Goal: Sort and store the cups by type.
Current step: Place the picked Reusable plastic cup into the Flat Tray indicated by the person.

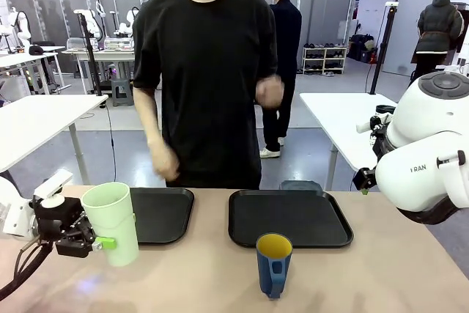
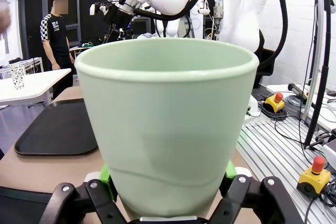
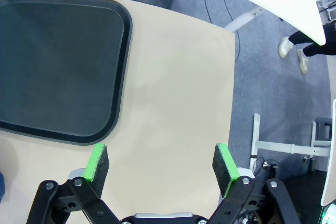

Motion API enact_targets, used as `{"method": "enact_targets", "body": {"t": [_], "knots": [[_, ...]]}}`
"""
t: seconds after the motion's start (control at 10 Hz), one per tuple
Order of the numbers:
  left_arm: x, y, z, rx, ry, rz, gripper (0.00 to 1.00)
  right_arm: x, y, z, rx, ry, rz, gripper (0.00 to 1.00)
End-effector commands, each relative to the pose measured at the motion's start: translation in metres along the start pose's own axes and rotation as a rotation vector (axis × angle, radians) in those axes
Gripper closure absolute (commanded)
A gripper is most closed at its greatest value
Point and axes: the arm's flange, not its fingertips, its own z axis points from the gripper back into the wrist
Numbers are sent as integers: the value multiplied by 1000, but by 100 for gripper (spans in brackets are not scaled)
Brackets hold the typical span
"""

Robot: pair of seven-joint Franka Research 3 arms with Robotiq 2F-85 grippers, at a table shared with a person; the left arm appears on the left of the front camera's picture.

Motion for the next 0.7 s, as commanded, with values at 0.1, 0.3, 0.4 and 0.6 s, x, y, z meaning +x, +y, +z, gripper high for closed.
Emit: {"method": "enact_targets", "body": {"t": [0.1,0.3,0.4,0.6], "knots": [[1,3,0,-2,0,-8,57,0,1,-1,-5,-1,6,0],[1,3,0,-2,0,-8,57,0,1,-1,-5,-1,6,0],[1,3,0,-2,0,-8,57,0,1,-1,-5,-1,6,0],[1,3,0,-2,0,-8,57,0,1,-1,-5,-1,6,0]]}}
